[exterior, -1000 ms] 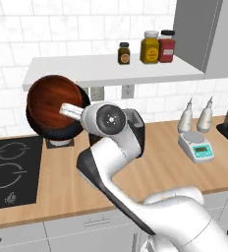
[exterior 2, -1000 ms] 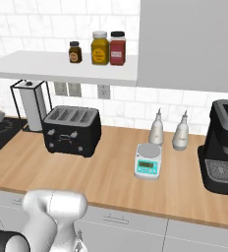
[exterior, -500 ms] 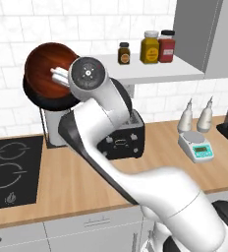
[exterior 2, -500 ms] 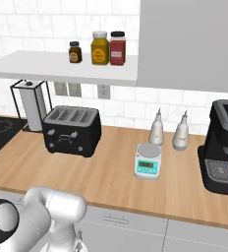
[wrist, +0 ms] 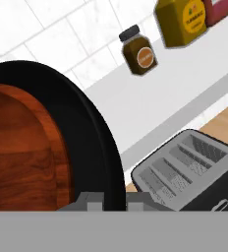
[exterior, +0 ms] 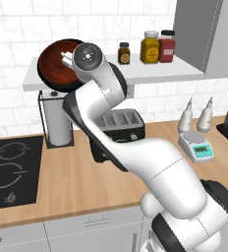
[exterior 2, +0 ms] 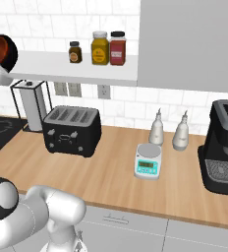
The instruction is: Pick up the bowls on the counter and stack them on top of one another in the open cabinet. Place the smaller bowl on top of the larger bowl.
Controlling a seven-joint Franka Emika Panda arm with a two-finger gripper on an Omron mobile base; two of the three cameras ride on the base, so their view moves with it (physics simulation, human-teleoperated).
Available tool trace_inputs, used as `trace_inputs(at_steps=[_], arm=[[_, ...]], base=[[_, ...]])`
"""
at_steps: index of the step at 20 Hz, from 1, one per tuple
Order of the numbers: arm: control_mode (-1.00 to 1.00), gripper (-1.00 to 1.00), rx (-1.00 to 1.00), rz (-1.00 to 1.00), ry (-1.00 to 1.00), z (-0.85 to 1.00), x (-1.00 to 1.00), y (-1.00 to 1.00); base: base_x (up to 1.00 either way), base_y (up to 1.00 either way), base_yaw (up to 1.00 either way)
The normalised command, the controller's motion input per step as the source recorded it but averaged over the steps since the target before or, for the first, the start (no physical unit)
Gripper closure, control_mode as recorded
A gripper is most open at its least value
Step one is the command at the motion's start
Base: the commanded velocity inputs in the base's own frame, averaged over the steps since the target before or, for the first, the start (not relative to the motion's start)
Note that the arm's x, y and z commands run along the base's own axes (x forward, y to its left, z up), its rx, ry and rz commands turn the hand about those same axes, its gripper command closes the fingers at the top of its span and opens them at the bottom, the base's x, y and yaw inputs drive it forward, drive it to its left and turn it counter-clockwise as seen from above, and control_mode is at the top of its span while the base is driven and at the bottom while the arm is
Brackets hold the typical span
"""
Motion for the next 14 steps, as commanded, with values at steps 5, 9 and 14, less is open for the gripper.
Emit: trace_inputs(at_steps=[5,9,14], arm=[[-1.00,1.00,0.14,-0.02,0.20,0.23,0.63,-0.20],[-1.00,1.00,0.04,0.00,0.11,0.02,0.55,-0.21],[-1.00,1.00,0.00,0.00,0.01,-0.01,0.58,-0.14]], base=[[0.00,0.00,0.00],[0.00,0.00,0.00],[0.00,0.00,0.00]])
